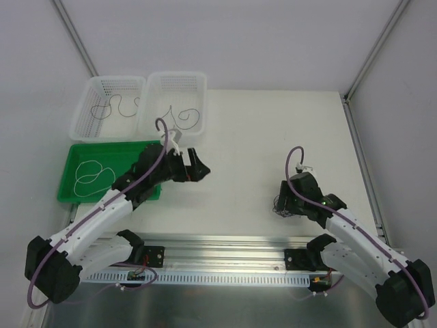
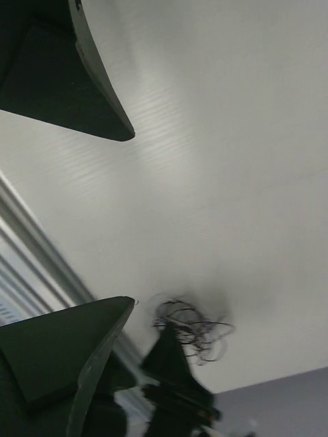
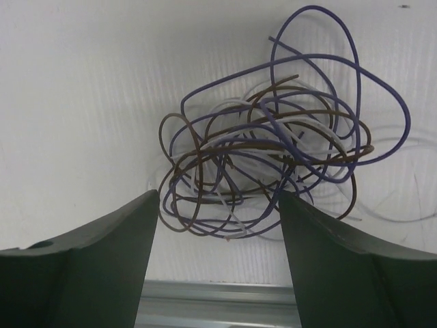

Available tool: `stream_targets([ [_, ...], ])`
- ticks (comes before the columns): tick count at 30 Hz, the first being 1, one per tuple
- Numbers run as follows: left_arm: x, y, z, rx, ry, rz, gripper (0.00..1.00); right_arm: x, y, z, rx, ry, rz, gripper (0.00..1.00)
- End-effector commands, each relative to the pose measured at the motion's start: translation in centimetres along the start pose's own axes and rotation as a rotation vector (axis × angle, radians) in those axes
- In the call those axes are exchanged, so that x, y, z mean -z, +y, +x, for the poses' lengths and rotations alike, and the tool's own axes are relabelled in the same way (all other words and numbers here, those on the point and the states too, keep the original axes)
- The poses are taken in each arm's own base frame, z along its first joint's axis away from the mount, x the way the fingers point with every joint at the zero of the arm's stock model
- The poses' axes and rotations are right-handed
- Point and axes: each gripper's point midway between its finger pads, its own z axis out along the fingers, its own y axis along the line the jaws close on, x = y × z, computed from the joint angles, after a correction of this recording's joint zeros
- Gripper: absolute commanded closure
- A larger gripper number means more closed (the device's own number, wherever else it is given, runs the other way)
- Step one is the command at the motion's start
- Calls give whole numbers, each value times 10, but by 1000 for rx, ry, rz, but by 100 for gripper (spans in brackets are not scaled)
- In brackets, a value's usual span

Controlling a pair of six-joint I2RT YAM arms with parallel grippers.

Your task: Untangle the cables

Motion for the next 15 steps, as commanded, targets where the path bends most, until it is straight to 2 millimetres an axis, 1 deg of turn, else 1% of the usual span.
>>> stream_targets([
  [1,6,-21,76,-28,181,78,1,-13,13,-17,-32,-65,-33,27],
  [2,6,-21,84,-36,181,66,1,-16,14,-16,-23,-61,-36,32],
  [3,9,-27,108,-50,231,80,1,-18,17,-19,-22,-74,-46,34],
  [4,10,-27,115,-59,239,74,1,-20,19,-19,-17,-73,-52,39],
  [5,9,-23,119,-63,226,43,1,-22,24,-14,-2,-50,-74,49],
  [6,10,-23,126,-51,238,36,1,-23,32,-15,4,-52,-105,55],
  [7,12,-25,137,-56,264,43,1,-23,40,-11,17,-33,-137,59],
  [8,11,-22,138,-59,252,21,1,-24,51,-3,57,-7,-161,69],
  [9,9,-18,139,-49,240,-4,1,-22,62,-6,90,-17,-190,73],
  [10,9,-17,143,-51,246,-10,1,-21,71,-3,121,-8,-208,78],
  [11,9,-18,142,-54,245,-13,1,-18,84,8,189,18,-243,85],
  [12,8,-17,141,-52,237,-19,1,-16,94,9,224,21,-276,89],
  [13,9,-17,140,-49,234,-18,1,-9,108,7,273,15,-323,92],
  [14,9,-17,140,-47,230,-20,1,-1,124,17,326,43,-395,98],
  [15,9,-17,139,-47,225,-19,1,3,135,16,354,38,-442,99],
])
